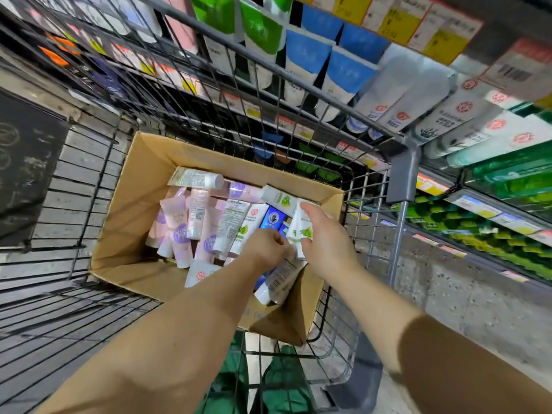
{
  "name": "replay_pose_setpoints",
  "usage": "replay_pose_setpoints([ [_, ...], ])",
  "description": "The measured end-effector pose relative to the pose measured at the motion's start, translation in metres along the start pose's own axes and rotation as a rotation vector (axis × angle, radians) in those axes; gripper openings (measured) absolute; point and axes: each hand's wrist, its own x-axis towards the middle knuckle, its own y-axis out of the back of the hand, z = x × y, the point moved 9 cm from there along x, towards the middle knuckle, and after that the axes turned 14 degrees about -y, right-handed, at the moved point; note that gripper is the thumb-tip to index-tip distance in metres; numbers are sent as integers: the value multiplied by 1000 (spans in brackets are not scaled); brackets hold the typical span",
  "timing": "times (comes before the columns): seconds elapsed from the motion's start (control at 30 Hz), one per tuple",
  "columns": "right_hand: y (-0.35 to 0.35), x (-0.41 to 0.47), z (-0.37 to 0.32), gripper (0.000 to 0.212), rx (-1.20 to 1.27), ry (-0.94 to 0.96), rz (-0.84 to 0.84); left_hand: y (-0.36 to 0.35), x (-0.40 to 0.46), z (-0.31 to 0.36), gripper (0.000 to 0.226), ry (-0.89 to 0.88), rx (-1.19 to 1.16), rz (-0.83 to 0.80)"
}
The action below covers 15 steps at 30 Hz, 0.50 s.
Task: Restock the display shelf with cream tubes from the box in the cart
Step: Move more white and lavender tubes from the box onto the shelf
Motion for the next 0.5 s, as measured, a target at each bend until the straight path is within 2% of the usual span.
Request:
replay_pose_setpoints([
  [0.1, -2, 1, 2, 68, 10, -4, -2, -7, -3, 4, 32, -1, -132, 18],
  [0.27, -4, 4, 4, 67, -9, 3, 15, -17, 2, 18, 37, 5, 13, -49],
  [0.4, -5, 5, 3, 67, -3, 3, 14, -27, 2, 17, 16, -6, 97, -80],
  [0.5, -5, 6, 3, 66, 8, -9, 2, -28, -1, 17, 16, -27, 95, -34],
])
